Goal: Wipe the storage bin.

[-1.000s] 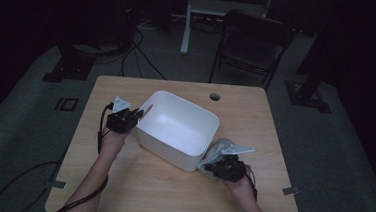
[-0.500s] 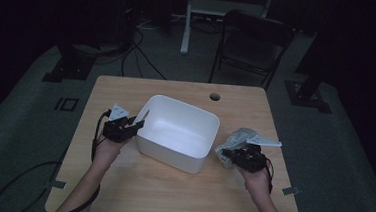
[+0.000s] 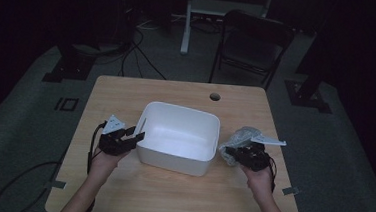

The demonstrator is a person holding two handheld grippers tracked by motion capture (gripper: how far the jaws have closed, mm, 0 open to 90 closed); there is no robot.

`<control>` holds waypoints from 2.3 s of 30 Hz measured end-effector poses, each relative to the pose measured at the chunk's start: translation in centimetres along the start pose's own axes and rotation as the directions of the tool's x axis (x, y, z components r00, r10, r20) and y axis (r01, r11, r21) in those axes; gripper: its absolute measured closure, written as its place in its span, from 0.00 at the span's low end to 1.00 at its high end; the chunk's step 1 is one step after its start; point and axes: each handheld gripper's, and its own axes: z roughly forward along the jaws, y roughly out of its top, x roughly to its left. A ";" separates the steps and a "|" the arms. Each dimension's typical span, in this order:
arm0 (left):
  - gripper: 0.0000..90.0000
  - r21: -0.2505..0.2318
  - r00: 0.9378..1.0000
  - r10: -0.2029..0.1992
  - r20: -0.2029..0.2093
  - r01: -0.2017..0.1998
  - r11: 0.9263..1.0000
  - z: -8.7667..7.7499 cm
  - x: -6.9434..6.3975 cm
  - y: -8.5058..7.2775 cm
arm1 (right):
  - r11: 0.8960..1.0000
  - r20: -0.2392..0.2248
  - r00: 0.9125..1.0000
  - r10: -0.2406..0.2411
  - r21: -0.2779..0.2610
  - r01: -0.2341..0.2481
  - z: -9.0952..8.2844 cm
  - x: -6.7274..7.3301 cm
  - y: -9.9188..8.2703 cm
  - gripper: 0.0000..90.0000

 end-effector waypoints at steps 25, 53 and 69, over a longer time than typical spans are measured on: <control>0.51 -0.030 0.988 0.021 0.153 -0.017 0.999 -1.7 0.4 0.9 | 1.000 0.007 1.000 0.014 -0.012 -0.014 -0.4 -0.7 0.0 0.75; 0.50 -0.017 0.940 0.093 0.327 -0.092 0.996 8.4 6.8 6.1 | 1.000 0.001 1.000 0.018 -0.001 -0.018 -0.3 -1.0 -0.3 0.75; 0.83 -0.013 0.947 0.106 0.303 -0.108 0.994 9.5 5.8 6.4 | 1.000 0.004 1.000 0.025 0.013 -0.025 0.0 -1.3 -0.5 0.75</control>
